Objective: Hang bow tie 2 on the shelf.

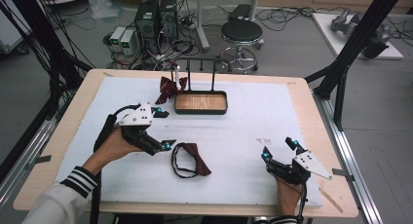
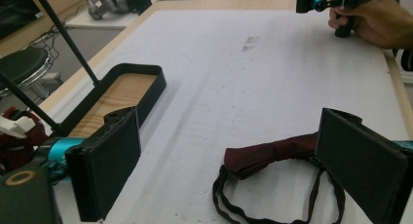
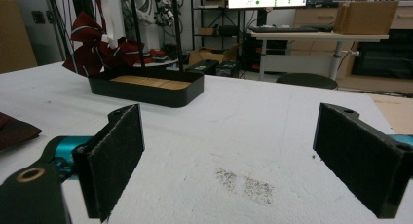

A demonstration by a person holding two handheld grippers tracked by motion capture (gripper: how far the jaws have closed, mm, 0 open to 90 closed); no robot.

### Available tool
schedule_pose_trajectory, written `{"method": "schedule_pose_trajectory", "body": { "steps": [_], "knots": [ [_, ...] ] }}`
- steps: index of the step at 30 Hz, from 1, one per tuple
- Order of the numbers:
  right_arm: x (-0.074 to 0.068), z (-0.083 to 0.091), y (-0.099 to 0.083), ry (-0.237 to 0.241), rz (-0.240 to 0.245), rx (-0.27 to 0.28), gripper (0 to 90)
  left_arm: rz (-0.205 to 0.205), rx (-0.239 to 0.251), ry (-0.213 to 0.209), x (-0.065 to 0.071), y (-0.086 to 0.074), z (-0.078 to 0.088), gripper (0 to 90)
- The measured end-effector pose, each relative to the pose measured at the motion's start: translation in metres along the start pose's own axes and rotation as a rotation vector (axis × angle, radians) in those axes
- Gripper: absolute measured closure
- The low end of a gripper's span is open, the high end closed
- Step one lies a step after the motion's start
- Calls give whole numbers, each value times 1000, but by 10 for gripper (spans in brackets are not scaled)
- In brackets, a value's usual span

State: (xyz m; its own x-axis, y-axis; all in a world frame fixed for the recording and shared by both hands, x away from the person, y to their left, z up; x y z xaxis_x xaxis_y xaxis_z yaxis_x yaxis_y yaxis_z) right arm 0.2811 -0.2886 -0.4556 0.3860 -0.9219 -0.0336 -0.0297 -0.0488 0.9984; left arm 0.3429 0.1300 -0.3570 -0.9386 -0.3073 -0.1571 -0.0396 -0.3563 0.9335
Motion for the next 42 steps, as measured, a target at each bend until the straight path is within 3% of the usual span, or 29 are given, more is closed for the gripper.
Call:
{"method": "schedule_pose_trajectory", "body": {
  "steps": [6,17,34,42],
  "knots": [
    [1,0,0,-1,4,4,105,-18,-46,-26,0,-3,-16,119],
    [1,0,0,0,4,4,105,-49,-152,-121,2,-19,-42,144],
    [1,0,0,0,4,6,105,-21,-247,-171,2,-37,-63,168],
    [1,0,0,1,3,6,105,-17,-289,-202,4,-48,-71,219]
  ]
}}
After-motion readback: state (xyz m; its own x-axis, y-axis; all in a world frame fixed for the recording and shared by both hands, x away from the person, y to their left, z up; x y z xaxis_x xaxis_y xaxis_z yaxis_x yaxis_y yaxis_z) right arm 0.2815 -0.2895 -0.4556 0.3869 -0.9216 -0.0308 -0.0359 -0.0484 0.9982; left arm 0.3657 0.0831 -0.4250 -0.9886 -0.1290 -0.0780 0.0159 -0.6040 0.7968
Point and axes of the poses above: each handheld gripper's, and its own axes: z roughly backward along the jaws, y roughly out of its top, x roughly to its right, the point moved 3 cm from there along -z, roughly forward along the jaws, and after that the axes turned 8 degrees about x, right-handed, at the moved point
